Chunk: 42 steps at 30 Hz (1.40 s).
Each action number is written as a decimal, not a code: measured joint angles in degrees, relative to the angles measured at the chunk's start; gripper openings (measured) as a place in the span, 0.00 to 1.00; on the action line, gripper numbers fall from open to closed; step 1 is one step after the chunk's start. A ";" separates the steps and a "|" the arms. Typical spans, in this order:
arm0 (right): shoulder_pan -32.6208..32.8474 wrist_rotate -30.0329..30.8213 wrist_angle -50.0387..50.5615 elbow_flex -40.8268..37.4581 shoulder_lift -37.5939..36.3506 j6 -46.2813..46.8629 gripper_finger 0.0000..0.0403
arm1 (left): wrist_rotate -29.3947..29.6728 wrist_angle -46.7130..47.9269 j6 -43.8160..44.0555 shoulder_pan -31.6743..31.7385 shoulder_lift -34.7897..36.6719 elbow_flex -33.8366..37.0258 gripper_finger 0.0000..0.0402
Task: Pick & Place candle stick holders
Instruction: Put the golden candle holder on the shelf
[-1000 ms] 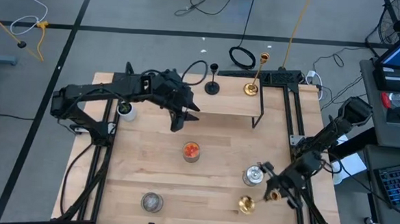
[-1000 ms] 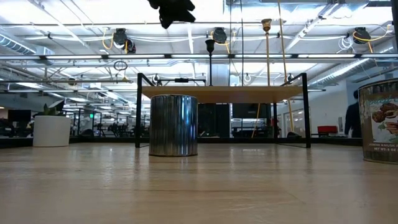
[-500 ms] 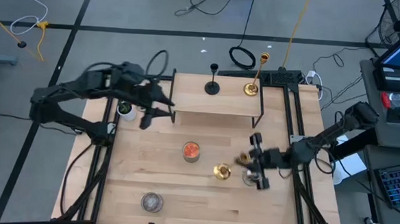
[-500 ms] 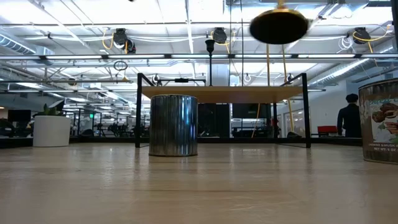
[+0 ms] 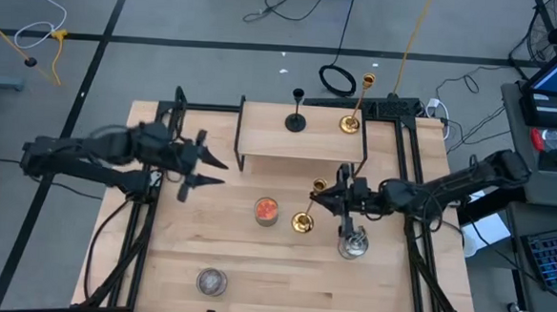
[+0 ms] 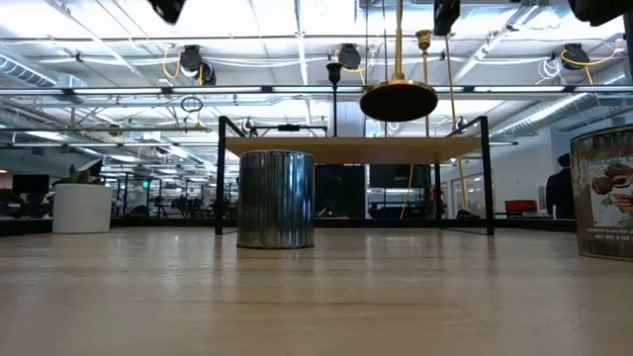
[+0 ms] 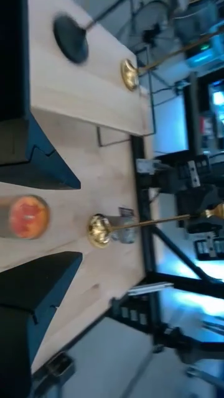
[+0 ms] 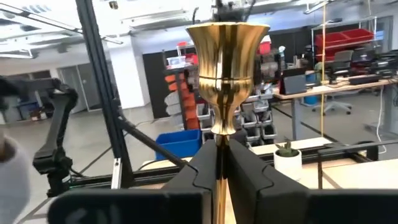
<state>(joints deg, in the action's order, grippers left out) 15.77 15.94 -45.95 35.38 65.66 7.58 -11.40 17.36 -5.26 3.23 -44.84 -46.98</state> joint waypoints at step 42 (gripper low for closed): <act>-6.42 -7.31 -8.12 -0.07 9.12 1.80 0.04 | 0.96 -57.55 14.28 -5.56 -48.59 -2.96 0.45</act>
<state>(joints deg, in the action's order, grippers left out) 9.34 8.63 -54.07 35.31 74.78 9.38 -10.44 -40.18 9.02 -2.33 -93.42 -49.94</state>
